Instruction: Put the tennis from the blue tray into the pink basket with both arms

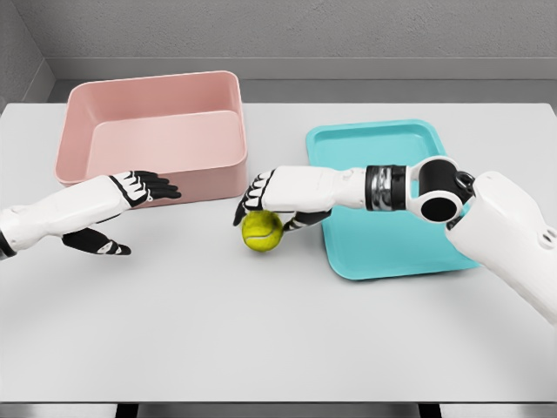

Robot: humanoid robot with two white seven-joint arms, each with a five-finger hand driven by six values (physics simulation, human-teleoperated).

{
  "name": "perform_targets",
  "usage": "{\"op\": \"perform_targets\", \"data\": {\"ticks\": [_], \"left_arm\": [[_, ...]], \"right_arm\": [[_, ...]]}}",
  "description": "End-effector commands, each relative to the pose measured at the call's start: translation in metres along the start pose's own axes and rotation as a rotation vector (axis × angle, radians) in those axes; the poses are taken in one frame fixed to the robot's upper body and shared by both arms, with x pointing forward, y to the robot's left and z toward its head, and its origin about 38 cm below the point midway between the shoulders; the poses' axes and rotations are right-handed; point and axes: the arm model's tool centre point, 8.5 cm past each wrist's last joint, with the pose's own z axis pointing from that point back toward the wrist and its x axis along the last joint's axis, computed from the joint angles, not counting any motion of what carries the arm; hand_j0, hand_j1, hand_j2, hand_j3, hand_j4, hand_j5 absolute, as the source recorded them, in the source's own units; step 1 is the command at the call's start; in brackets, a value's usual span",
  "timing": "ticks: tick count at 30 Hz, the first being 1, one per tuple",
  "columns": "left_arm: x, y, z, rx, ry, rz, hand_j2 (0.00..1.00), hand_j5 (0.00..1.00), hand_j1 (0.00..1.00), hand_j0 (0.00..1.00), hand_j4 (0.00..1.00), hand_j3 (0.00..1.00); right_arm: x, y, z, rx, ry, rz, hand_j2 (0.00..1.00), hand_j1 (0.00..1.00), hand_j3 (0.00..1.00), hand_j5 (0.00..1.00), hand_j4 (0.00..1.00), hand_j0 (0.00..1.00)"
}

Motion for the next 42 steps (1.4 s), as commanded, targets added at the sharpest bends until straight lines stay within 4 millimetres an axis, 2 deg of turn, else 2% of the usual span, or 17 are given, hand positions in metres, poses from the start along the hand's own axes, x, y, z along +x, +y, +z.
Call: {"op": "perform_targets", "data": {"ticks": [1, 7, 13, 14, 16, 18, 20, 22, 24, 27, 31, 36, 40, 42], "left_arm": [[0.000, 0.001, 0.000, 0.005, -0.001, 0.005, 1.00, 1.00, 1.00, 1.00, 1.00, 1.00], [0.000, 0.001, 0.000, 0.010, -0.002, 0.014, 1.00, 1.00, 1.00, 1.00, 1.00, 1.00], [0.001, 0.003, -0.001, 0.023, -0.005, 0.028, 1.00, 1.00, 1.00, 1.00, 1.00, 1.00], [0.002, 0.001, -0.003, 0.027, -0.010, 0.033, 1.00, 1.00, 1.00, 1.00, 1.00, 1.00], [0.004, 0.000, -0.009, 0.039, -0.024, 0.042, 1.00, 1.00, 1.00, 1.00, 1.00, 1.00], [0.007, 0.000, -0.018, 0.058, -0.044, 0.049, 1.00, 1.00, 1.00, 1.00, 1.00, 1.00], [0.011, 0.002, -0.026, 0.077, -0.066, 0.056, 1.00, 1.00, 1.00, 1.00, 1.00, 1.00], [0.016, 0.009, -0.035, 0.094, -0.093, 0.044, 1.00, 1.00, 1.00, 1.00, 1.00, 1.00], [0.022, 0.018, -0.044, 0.110, -0.123, 0.022, 1.00, 1.00, 1.00, 1.00, 1.00, 1.00], [0.033, 0.027, -0.062, 0.097, -0.177, -0.001, 1.00, 1.00, 1.00, 1.00, 1.00, 1.00], [0.049, 0.020, -0.090, 0.026, -0.253, -0.008, 1.00, 1.00, 1.00, 1.00, 1.00, 1.00], [0.052, 0.020, -0.098, -0.013, -0.275, -0.024, 1.00, 1.00, 1.00, 1.00, 1.00, 1.00], [0.055, 0.010, -0.106, -0.073, -0.297, -0.011, 1.00, 1.00, 1.00, 1.00, 1.00, 1.00], [0.055, 0.008, -0.106, -0.077, -0.300, 0.025, 1.00, 1.00, 1.00, 1.00, 1.00, 1.00]], "right_arm": [[0.000, -0.001, -0.001, -0.005, -0.001, -0.004, 0.85, 0.85, 0.85, 0.85, 0.85, 0.85], [-0.001, 0.003, -0.001, 0.002, 0.007, -0.004, 0.88, 0.88, 0.88, 0.88, 0.88, 0.88], [-0.007, -0.001, 0.010, -0.002, 0.032, 0.002, 0.88, 0.88, 0.88, 0.88, 0.88, 0.88], [-0.012, -0.003, 0.019, -0.009, 0.054, 0.003, 0.89, 0.89, 0.89, 0.89, 0.89, 0.89], [-0.025, -0.014, 0.054, -0.034, 0.126, 0.023, 0.90, 0.90, 0.90, 0.90, 0.90, 0.90], [-0.029, -0.018, 0.085, -0.029, 0.165, 0.027, 0.91, 0.91, 0.91, 0.91, 0.91, 0.91], [-0.032, -0.022, 0.131, -0.007, 0.231, 0.036, 1.00, 1.00, 1.00, 1.00, 1.00, 1.00], [-0.030, -0.029, 0.162, 0.021, 0.282, 0.070, 1.00, 1.00, 1.00, 1.00, 1.00, 1.00], [-0.029, -0.028, 0.177, 0.050, 0.307, 0.079, 1.00, 1.00, 1.00, 1.00, 1.00, 1.00], [-0.029, -0.028, 0.180, 0.057, 0.314, 0.080, 1.00, 1.00, 1.00, 1.00, 1.00, 1.00], [-0.030, -0.027, 0.182, 0.051, 0.320, 0.077, 1.00, 1.00, 1.00, 1.00, 1.00, 1.00], [-0.031, -0.029, 0.190, 0.059, 0.336, 0.082, 1.00, 1.00, 1.00, 1.00, 1.00, 1.00], [-0.030, -0.029, 0.190, 0.060, 0.336, 0.084, 1.00, 1.00, 1.00, 1.00, 1.00, 1.00], [-0.030, -0.033, 0.197, 0.057, 0.351, 0.091, 1.00, 1.00, 1.00, 1.00, 1.00, 1.00]]}}
